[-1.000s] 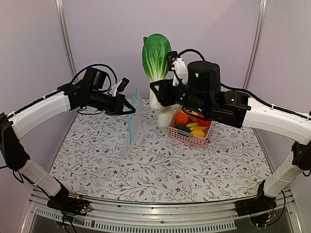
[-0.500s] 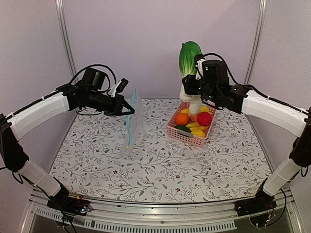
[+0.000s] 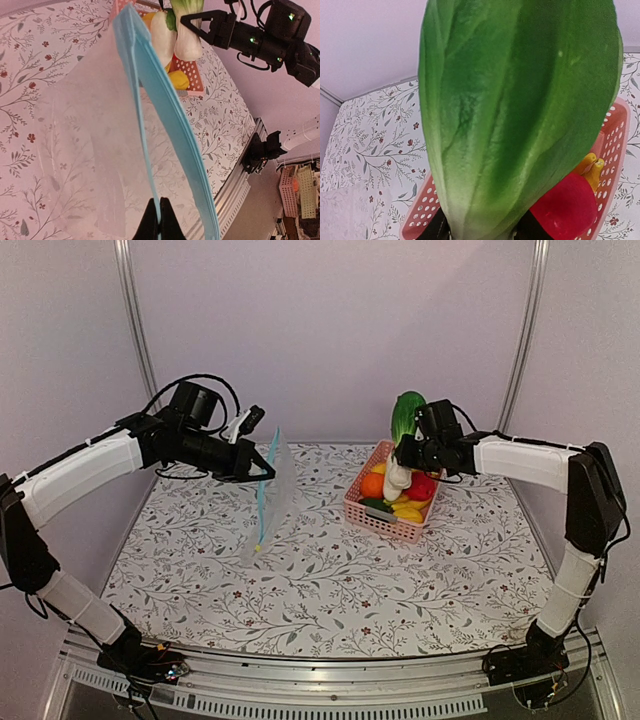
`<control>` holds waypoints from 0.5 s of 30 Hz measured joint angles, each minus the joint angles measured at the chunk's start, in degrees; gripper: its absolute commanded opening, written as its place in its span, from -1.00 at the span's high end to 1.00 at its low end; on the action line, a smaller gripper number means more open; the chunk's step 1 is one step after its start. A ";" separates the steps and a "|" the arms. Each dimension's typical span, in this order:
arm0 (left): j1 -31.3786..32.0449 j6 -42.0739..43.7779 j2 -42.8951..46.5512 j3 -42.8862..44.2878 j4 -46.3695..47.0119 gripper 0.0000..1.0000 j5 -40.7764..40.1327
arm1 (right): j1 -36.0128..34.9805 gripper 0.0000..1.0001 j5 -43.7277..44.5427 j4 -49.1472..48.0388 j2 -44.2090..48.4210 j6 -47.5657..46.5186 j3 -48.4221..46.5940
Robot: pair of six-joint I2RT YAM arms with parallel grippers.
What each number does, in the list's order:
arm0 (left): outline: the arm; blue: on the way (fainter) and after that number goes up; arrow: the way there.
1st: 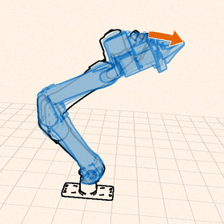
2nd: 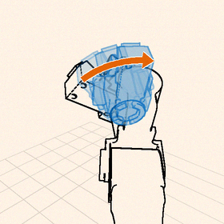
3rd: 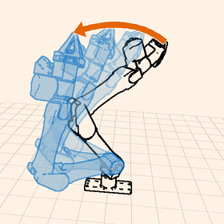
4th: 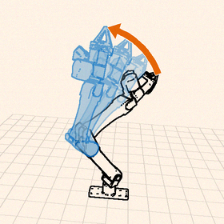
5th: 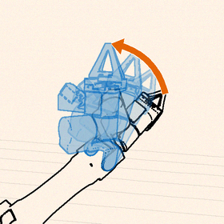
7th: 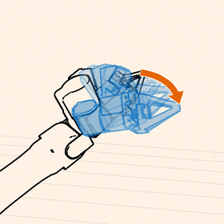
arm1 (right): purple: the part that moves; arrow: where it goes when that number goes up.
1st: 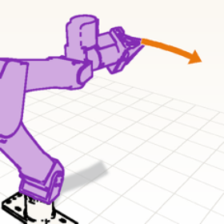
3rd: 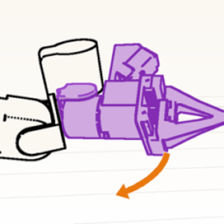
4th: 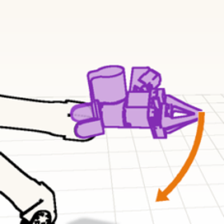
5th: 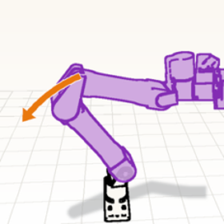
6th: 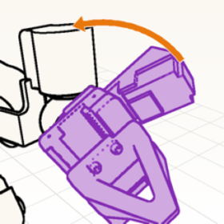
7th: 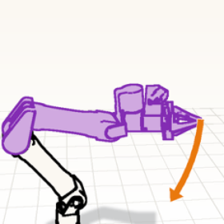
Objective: Place the food in the zip-top bag and seal the zipper
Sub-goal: Place the fake vegetable in the bin.
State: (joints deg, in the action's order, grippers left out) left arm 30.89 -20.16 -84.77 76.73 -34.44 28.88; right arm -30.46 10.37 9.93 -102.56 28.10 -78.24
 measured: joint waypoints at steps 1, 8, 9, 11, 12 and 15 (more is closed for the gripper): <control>0.00 0.48 0.00 0.00 -0.39 1.00 -0.20 | 0.00 0.48 0.00 0.33 -0.90 0.02 -0.17; -0.04 3.08 0.00 -0.02 -1.22 1.00 -1.75 | -0.28 0.35 1.42 3.85 -4.81 0.63 -2.99; -0.07 3.32 0.00 -0.13 -1.22 1.00 -1.90 | -0.28 0.34 1.66 4.26 -4.81 1.01 -3.02; -0.07 3.80 0.02 -0.57 -1.20 1.00 -2.12 | -0.28 0.24 1.95 4.74 -4.94 1.55 -3.08; -0.11 4.07 0.02 -0.90 -1.25 1.00 -2.21 | -0.28 0.18 2.14 5.03 -5.09 1.92 -3.19; -0.28 4.39 0.02 -1.95 -1.25 1.00 -2.36 | -0.26 -0.01 2.80 5.57 -5.53 3.23 -3.34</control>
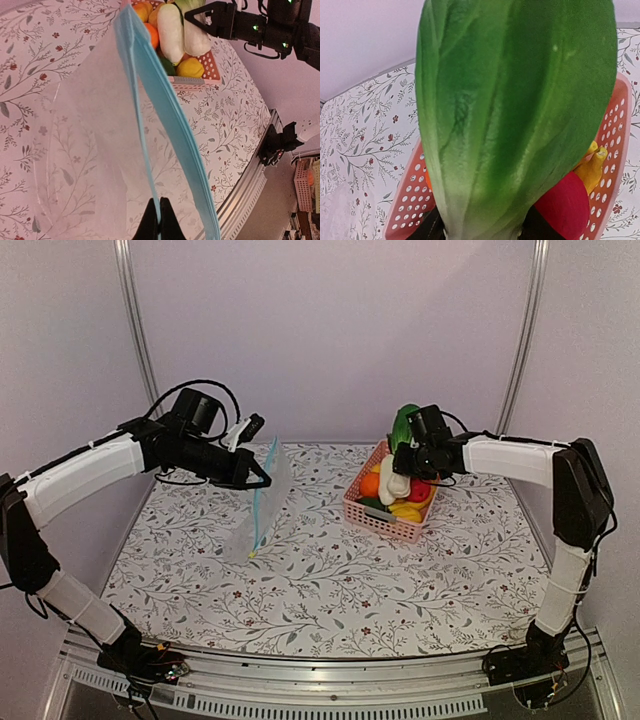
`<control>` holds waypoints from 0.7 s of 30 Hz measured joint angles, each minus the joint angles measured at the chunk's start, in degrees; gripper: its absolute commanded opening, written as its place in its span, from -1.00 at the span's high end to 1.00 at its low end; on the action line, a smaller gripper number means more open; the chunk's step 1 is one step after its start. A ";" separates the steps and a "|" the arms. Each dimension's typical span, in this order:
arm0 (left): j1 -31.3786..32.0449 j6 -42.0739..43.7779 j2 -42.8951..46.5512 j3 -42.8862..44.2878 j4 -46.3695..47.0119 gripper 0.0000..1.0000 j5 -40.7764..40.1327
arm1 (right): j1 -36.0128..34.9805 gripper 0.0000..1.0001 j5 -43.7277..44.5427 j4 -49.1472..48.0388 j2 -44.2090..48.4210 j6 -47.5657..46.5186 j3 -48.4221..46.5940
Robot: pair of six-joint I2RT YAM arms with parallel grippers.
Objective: Place the food in the zip-top bag and seal the zipper
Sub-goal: Place the fake vegetable in the bin.
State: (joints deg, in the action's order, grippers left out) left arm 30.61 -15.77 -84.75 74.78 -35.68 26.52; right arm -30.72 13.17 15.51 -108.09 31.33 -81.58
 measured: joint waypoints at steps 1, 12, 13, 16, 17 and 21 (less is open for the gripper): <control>-0.07 0.13 0.00 -0.33 0.04 1.00 -0.02 | 0.00 -0.09 0.04 0.09 -0.04 0.44 0.00; -1.42 0.61 0.00 -1.84 0.22 1.00 0.09 | -0.02 -0.56 0.02 0.76 1.90 2.60 3.56; -1.57 0.63 0.00 -1.84 0.22 1.00 0.11 | -0.02 -0.56 0.09 0.83 2.60 2.71 4.17; -1.88 0.70 0.00 -1.90 0.24 1.00 0.22 | -0.02 -0.57 0.17 2.16 5.07 2.97 6.34; -1.92 0.70 0.00 -1.90 0.26 1.00 0.26 | -0.02 -0.60 0.24 2.89 5.64 3.10 6.71; -2.03 0.70 0.00 -1.99 0.26 1.00 0.52 | -0.02 -0.66 1.22 4.52 6.62 3.19 7.02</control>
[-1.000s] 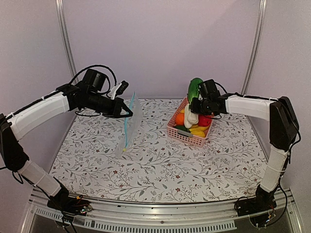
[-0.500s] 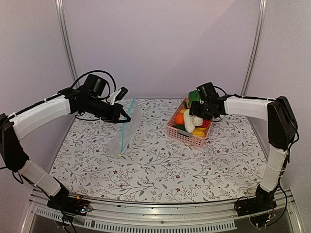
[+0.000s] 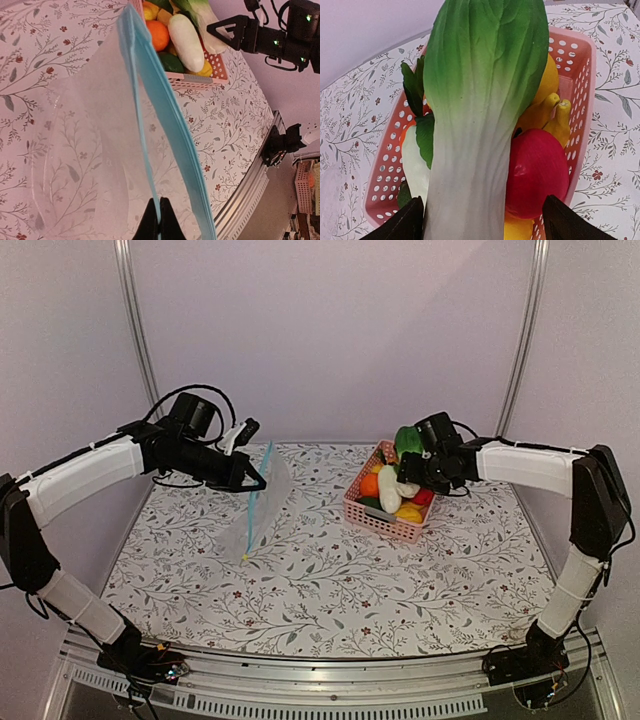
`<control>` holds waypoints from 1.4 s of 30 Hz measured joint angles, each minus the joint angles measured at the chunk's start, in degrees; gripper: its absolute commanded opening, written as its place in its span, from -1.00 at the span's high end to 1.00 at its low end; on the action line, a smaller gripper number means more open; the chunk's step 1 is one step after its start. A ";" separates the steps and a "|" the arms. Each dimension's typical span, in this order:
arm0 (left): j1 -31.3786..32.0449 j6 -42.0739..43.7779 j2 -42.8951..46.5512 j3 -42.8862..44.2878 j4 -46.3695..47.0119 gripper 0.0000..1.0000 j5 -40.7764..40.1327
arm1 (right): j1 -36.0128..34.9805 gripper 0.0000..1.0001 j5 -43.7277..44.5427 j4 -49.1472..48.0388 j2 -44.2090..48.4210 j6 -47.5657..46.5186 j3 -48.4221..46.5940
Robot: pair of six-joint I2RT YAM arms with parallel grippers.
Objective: Place the food in the zip-top bag and seal the zipper
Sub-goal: Place the fake vegetable in the bin, then pick up the fake vegetable from the bin.
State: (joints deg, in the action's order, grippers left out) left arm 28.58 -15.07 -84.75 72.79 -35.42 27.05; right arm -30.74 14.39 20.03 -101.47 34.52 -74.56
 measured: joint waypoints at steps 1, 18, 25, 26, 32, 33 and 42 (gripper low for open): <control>0.00 0.00 0.00 0.00 0.02 1.00 0.13 | 0.02 -0.67 0.28 0.52 0.04 -0.07 -0.20; -0.94 -0.17 0.00 -0.87 0.83 1.00 1.07 | 2.54 -0.75 -0.39 7.21 -2.21 -0.20 -12.26; -1.55 -0.63 0.00 -1.29 0.85 1.00 1.18 | 7.02 -0.73 -1.25 9.60 -6.91 1.97 -15.76; -1.60 -0.68 0.00 -1.29 0.85 1.00 1.27 | 7.37 -0.73 -1.33 9.79 -7.87 2.12 -16.55; -1.66 -1.01 0.00 -1.40 0.87 1.00 1.62 | 9.03 -0.71 -3.02 10.73 -12.87 3.50 -21.38; -1.66 -1.03 0.00 -1.42 0.87 1.00 1.70 | 9.27 -0.70 -3.58 10.78 -13.49 3.67 -22.05; -1.77 -1.07 0.00 -1.53 1.07 1.00 2.16 | 10.95 -0.59 -8.83 10.60 -18.08 5.68 -26.86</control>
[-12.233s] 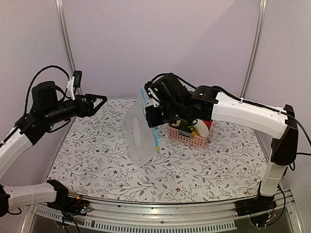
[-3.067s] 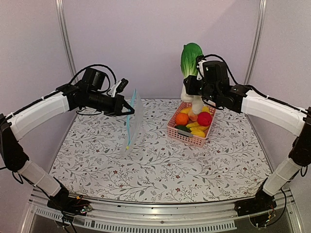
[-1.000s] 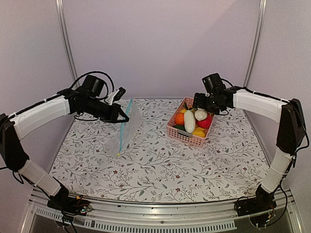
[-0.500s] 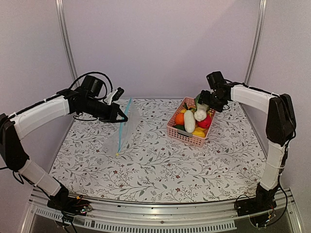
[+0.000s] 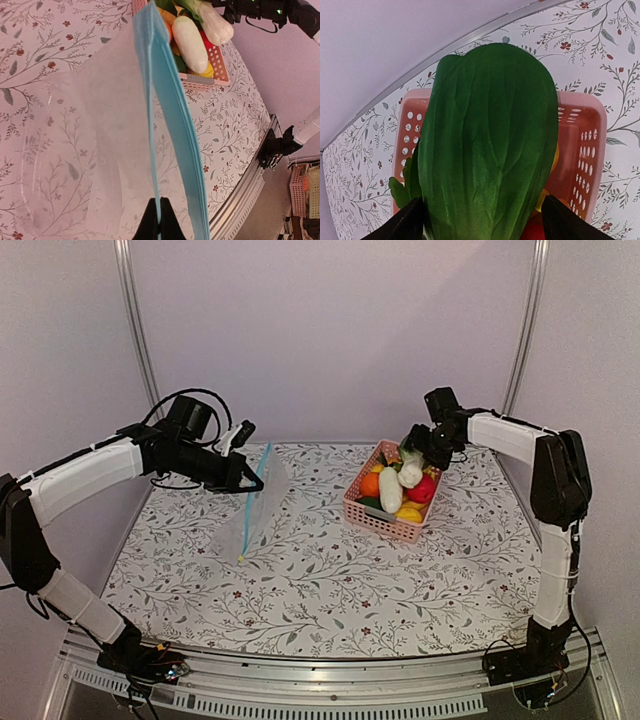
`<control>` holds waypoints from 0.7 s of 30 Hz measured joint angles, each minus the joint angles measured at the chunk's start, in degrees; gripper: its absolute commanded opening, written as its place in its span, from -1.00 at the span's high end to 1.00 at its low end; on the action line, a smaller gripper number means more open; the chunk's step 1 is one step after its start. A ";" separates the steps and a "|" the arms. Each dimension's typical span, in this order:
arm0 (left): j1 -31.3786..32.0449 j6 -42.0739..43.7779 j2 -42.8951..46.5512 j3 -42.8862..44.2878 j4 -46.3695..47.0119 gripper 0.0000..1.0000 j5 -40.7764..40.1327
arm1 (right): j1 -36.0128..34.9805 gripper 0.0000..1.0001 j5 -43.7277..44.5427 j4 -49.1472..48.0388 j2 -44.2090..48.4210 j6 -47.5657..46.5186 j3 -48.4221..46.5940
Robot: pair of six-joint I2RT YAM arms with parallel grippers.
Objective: Place the food in the zip-top bag and seal the zipper
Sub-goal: Pick up the fake vegetable from the bin, then place the fake vegetable in the zipper food storage bag.
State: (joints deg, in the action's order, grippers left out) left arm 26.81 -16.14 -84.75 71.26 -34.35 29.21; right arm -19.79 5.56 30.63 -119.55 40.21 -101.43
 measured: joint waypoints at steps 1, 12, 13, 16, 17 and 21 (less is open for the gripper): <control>0.00 0.00 0.00 0.00 0.07 1.00 0.00 | -0.02 -0.55 -0.37 -0.02 -0.46 0.31 -0.04; -0.63 -0.04 0.02 -0.02 0.22 1.00 0.02 | -0.02 0.22 -3.39 -2.95 -1.53 2.75 -0.04; -0.68 -0.07 0.04 -0.02 0.22 1.00 0.02 | -0.02 0.29 -3.58 -3.43 -1.51 2.78 -0.04; -0.74 -0.20 0.31 -0.13 0.26 1.00 0.00 | -0.02 0.44 -4.24 -5.16 -1.44 3.15 0.22; -0.74 -0.22 0.46 -0.26 0.33 1.00 -0.04 | 0.00 0.47 -4.68 -6.03 -1.18 3.34 0.66; -0.83 -0.24 1.31 -0.74 0.57 1.00 -0.17 | -0.02 0.49 -5.70 -8.85 1.84 3.63 4.48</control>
State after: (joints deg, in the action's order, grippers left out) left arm 25.98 -16.38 -83.44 70.52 -33.78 29.04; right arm -19.81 -0.14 21.78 -117.71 43.83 -96.95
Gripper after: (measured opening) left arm 0.006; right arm 0.291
